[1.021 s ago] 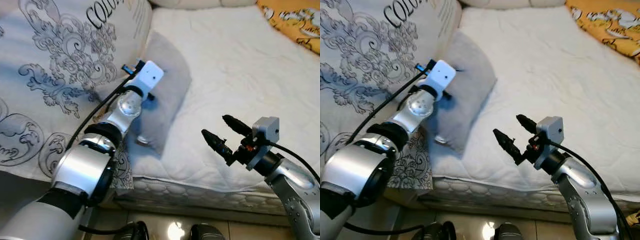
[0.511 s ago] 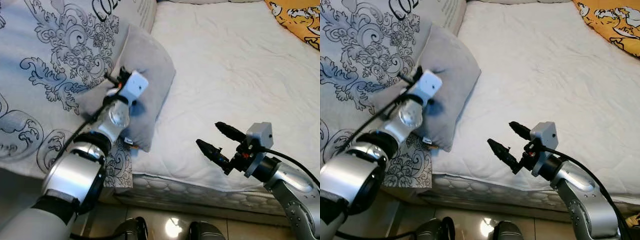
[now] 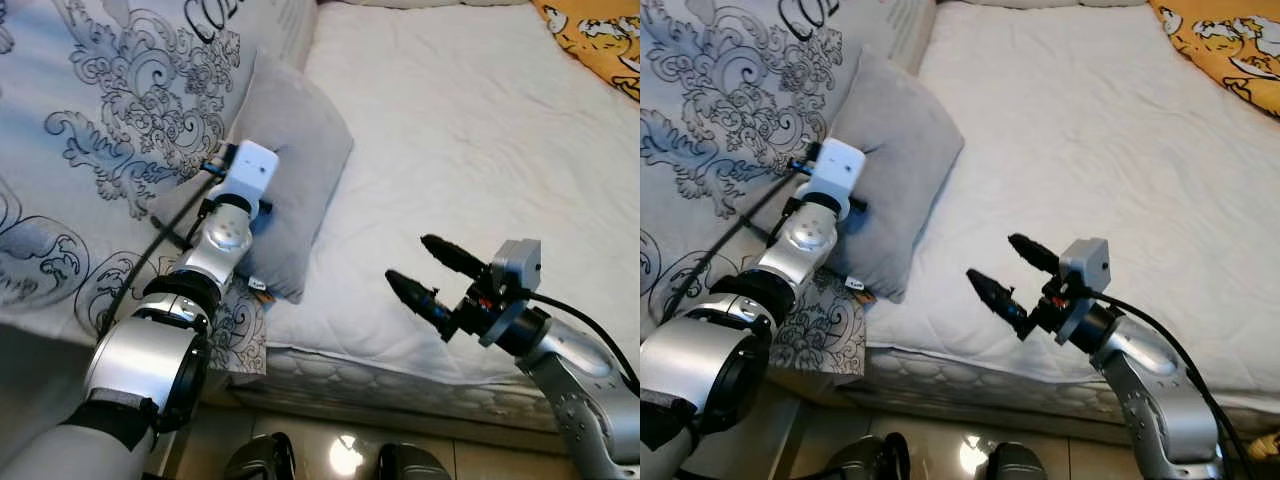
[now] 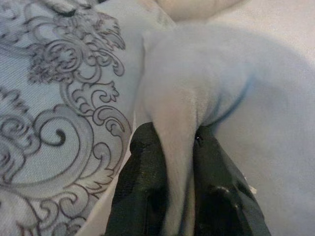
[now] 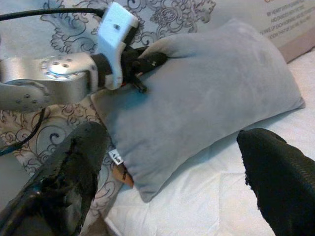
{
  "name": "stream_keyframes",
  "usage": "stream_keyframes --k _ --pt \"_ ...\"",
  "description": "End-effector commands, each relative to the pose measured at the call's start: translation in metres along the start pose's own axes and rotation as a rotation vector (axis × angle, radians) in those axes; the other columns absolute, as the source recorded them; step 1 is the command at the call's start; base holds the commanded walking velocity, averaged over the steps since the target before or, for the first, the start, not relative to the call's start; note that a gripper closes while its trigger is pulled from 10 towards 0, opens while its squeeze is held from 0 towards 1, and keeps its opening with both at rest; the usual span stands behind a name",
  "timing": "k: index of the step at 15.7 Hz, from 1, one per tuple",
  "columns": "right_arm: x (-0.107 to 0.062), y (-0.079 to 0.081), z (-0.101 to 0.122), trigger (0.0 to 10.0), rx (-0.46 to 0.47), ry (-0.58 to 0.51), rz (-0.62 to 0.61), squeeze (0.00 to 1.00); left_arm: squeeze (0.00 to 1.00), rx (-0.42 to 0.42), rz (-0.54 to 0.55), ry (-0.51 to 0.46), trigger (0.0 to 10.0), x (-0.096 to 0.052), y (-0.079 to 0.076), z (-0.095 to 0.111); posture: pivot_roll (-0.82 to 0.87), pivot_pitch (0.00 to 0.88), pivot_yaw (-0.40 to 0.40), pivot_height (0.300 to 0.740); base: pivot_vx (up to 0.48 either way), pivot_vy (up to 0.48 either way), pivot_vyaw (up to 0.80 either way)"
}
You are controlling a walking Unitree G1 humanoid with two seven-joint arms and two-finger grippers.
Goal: Clean up the room
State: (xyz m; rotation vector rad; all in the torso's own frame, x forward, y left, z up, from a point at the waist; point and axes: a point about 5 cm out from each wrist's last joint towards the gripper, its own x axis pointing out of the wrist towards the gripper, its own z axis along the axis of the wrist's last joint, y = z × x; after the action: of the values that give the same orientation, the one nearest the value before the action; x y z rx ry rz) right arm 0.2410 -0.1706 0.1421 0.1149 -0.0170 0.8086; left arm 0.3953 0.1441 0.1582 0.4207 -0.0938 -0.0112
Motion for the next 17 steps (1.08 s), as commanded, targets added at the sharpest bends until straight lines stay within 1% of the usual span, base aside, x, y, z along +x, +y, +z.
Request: stream_keyframes --k 1,2,3,4,5,6,7,8,9,10,11,12,13,14,15,16,17 --pt "0.0 -0.003 -0.002 10.0 -0.003 -0.009 -0.007 1.0 1.0 -0.142 0.007 -0.03 10.0 -0.001 0.003 0.002 -0.13 0.093 0.062 0.74 0.0 0.0 0.0" --pt "0.001 -0.003 -0.003 10.0 0.001 -0.014 -0.008 1.0 1.0 -0.202 -0.001 -0.059 10.0 -0.002 0.002 0.004 -0.12 0.088 0.061 0.74 0.0 0.0 0.0" --pt "0.003 -0.005 -0.006 10.0 0.011 -0.029 -0.014 1.0 1.0 -0.279 -0.011 -0.127 10.0 -0.006 -0.002 0.01 -0.1 0.075 0.058 0.74 0.0 0.0 0.0" --pt "0.005 -0.007 -0.009 10.0 0.017 -0.045 -0.034 1.0 1.0 -0.374 0.024 -0.187 10.0 -0.011 -0.005 0.014 -0.09 0.065 0.061 0.74 0.0 0.0 0.0" --pt "0.007 -0.007 -0.01 10.0 0.019 -0.05 -0.041 1.0 1.0 -0.401 -0.006 -0.206 10.0 -0.014 -0.008 0.014 -0.08 0.06 0.065 0.74 0.0 0.0 0.0" --pt "0.011 -0.008 -0.011 10.0 0.008 -0.064 -0.067 1.0 1.0 -0.432 -0.104 -0.269 10.0 -0.025 -0.015 0.019 -0.07 0.044 0.07 0.74 0.0 0.0 0.0" --pt "0.013 -0.009 -0.012 10.0 0.011 -0.069 -0.083 1.0 1.0 -0.445 -0.105 -0.284 10.0 -0.029 -0.015 0.019 -0.06 0.031 0.072 0.74 0.0 0.0 0.0" --pt "0.014 -0.011 -0.013 10.0 0.028 -0.059 -0.113 1.0 1.0 -0.455 -0.141 -0.304 10.0 -0.034 -0.019 0.022 -0.06 0.025 0.072 0.74 0.0 0.0 0.0" --pt "0.016 -0.013 -0.015 10.0 0.031 -0.057 -0.154 1.0 1.0 -0.486 -0.168 -0.29 10.0 -0.041 -0.023 0.02 -0.05 0.013 0.074 0.74 0.0 0.0 0.0" --pt "0.017 -0.014 -0.016 10.0 0.031 -0.058 -0.181 1.0 1.0 -0.511 -0.166 -0.277 10.0 -0.044 -0.024 0.018 -0.05 0.002 0.078 0.74 0.0 0.0 0.0" --pt "0.019 -0.025 -0.03 10.0 0.044 0.033 -0.343 1.0 1.0 -0.487 -0.094 -0.229 10.0 -0.058 -0.023 0.005 -0.04 0.0 0.086 0.74 0.0 0.0 0.0" --pt "0.02 -0.027 -0.032 10.0 0.037 0.057 -0.371 1.0 0.93 -0.485 -0.09 -0.202 10.0 -0.063 -0.024 0.0 -0.04 0.0 0.089 0.74 0.0 0.0 0.0" --pt "0.022 -0.028 -0.031 10.0 0.031 0.047 -0.413 1.0 0.89 -0.487 -0.094 -0.163 10.0 -0.073 -0.025 -0.006 -0.03 0.0 0.084 0.74 0.0 0.0 0.0" --pt "0.022 -0.031 -0.027 10.0 0.03 0.005 -0.471 1.0 0.88 -0.483 -0.088 -0.111 10.0 -0.082 -0.027 -0.016 -0.01 0.0 0.07 0.74 0.0 0.0 0.0" --pt "0.021 -0.033 -0.03 10.0 0.047 -0.004 -0.518 1.0 0.89 -0.456 -0.087 -0.063 10.0 -0.09 -0.027 -0.025 -0.01 0.0 0.055 0.74 0.0 0.0 0.0" --pt "0.019 -0.035 -0.032 10.0 0.071 0.003 -0.582 1.0 0.89 -0.449 -0.093 -0.04 10.0 -0.095 -0.024 -0.028 0.0 0.0 0.035 0.74 0.0 0.0 0.0" --pt "0.018 -0.035 -0.036 10.0 0.068 0.017 -0.621 1.0 0.88 -0.422 -0.065 -0.022 10.0 -0.097 -0.017 -0.032 0.01 0.0 0.018 0.74 0.0 0.0 0.0"
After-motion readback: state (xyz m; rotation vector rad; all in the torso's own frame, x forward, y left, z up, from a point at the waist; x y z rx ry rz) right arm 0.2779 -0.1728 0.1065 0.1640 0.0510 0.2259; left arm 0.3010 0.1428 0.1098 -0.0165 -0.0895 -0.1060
